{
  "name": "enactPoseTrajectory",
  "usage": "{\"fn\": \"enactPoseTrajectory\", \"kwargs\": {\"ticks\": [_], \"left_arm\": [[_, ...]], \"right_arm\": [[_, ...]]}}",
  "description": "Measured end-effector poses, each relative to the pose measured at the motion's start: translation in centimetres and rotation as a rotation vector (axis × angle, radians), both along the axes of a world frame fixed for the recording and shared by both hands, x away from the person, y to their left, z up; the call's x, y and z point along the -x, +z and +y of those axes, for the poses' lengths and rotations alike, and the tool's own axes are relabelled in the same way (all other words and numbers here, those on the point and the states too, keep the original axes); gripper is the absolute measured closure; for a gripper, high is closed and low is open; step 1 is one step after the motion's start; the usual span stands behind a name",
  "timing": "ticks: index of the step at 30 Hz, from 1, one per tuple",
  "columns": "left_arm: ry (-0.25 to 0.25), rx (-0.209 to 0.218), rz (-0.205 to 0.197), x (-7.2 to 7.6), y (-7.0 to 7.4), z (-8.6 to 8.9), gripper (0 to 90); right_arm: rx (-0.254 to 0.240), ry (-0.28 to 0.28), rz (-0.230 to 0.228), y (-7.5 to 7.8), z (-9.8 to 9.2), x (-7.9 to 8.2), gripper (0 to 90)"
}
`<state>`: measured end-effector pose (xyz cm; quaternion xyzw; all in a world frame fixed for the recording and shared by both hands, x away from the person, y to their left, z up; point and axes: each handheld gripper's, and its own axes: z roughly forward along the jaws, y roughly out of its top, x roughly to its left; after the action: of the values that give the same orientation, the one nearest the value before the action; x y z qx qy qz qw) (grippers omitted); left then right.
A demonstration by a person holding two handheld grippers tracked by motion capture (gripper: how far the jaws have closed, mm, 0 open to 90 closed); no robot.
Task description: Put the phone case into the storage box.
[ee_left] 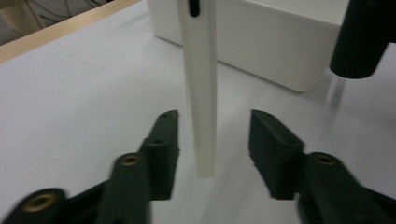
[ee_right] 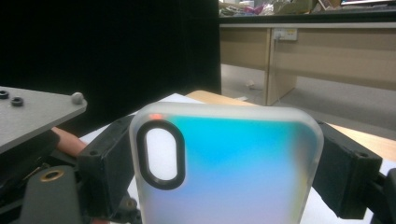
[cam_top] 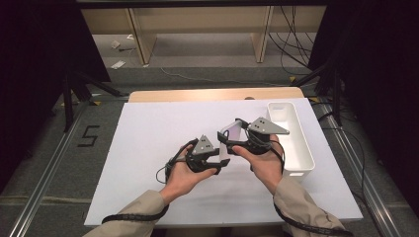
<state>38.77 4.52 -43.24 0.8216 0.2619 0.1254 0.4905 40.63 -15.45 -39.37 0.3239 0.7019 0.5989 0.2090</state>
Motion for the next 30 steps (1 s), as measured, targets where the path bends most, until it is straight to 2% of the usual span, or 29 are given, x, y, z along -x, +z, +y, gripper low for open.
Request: {"fn": "enactPoseTrajectory", "kwargs": {"ticks": [5,9,12,18,30], "left_arm": [[-0.009,0.021,-0.024,0.1,0.8,1.0,14.7],[-0.012,0.030,-0.034,0.2,1.2,2.0,2.6],[-0.012,0.026,-0.040,0.3,1.2,2.7,0.0],[-0.001,0.018,-0.058,0.7,1.2,3.9,0.0],[0.017,0.010,-0.070,1.0,1.0,6.2,0.0]], "right_arm": [[-0.011,-0.010,-0.016,0.6,-0.7,-0.1,18.1],[-0.014,-0.021,-0.020,0.8,-1.3,-0.2,18.1],[-0.019,-0.029,-0.020,0.9,-1.6,-0.3,18.1],[-0.024,-0.045,-0.021,1.2,-2.2,-0.4,18.1],[-0.038,-0.071,-0.038,2.0,-3.3,-0.7,18.1]]}}
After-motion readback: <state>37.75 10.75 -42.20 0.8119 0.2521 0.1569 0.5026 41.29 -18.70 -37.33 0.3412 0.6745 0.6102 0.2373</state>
